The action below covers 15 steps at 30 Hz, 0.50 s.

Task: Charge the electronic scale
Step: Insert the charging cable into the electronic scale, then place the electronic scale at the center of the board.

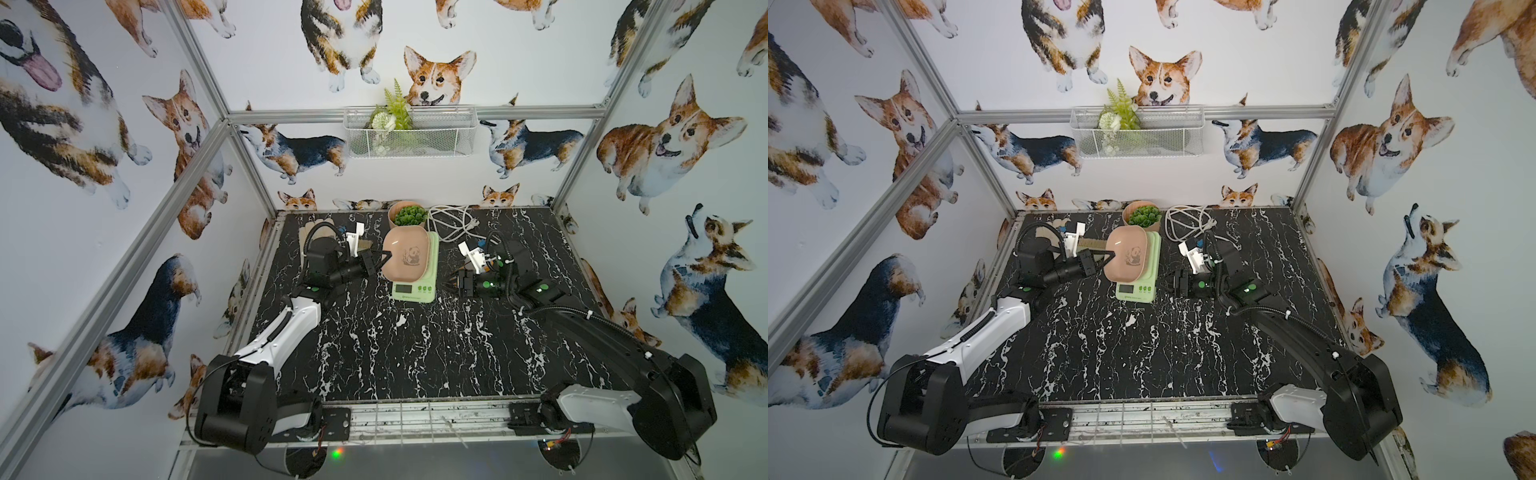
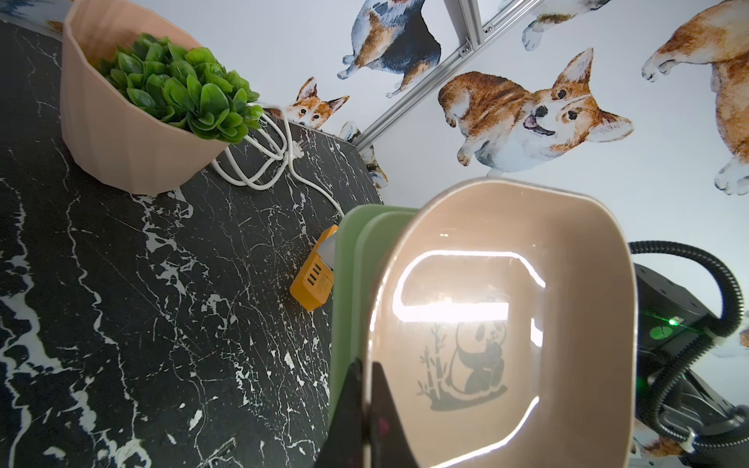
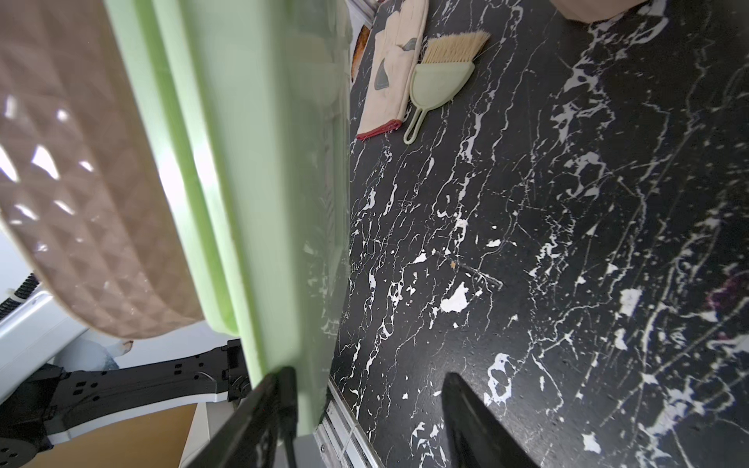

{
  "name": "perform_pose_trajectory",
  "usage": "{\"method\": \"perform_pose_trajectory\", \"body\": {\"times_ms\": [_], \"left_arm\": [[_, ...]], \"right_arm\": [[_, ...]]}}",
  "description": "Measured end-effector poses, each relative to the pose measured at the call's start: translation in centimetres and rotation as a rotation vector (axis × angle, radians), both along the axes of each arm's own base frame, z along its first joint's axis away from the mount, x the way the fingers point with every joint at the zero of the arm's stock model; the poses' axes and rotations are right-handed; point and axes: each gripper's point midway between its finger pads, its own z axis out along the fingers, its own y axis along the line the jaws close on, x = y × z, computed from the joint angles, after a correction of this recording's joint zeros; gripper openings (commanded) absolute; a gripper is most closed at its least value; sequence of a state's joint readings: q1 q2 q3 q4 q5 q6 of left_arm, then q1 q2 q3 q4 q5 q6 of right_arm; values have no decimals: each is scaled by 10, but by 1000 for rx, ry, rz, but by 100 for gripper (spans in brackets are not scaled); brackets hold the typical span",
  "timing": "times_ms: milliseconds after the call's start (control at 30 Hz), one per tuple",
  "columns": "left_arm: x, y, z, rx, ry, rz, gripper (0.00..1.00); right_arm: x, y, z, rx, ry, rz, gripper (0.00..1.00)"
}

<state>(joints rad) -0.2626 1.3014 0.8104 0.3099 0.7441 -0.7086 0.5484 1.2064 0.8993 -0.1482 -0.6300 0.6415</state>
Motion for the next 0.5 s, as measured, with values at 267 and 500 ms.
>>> {"method": "perform_pose_trajectory", "body": {"times_ms": [267,500], "left_arm": [[-5,2,-12,45,26,-6,0],[5,12,-41,168,104,54,0]], "right_arm": [[7,-24,19,-22,-70,-52,85],[3,-38,36,1,-108,-70,87]]}}
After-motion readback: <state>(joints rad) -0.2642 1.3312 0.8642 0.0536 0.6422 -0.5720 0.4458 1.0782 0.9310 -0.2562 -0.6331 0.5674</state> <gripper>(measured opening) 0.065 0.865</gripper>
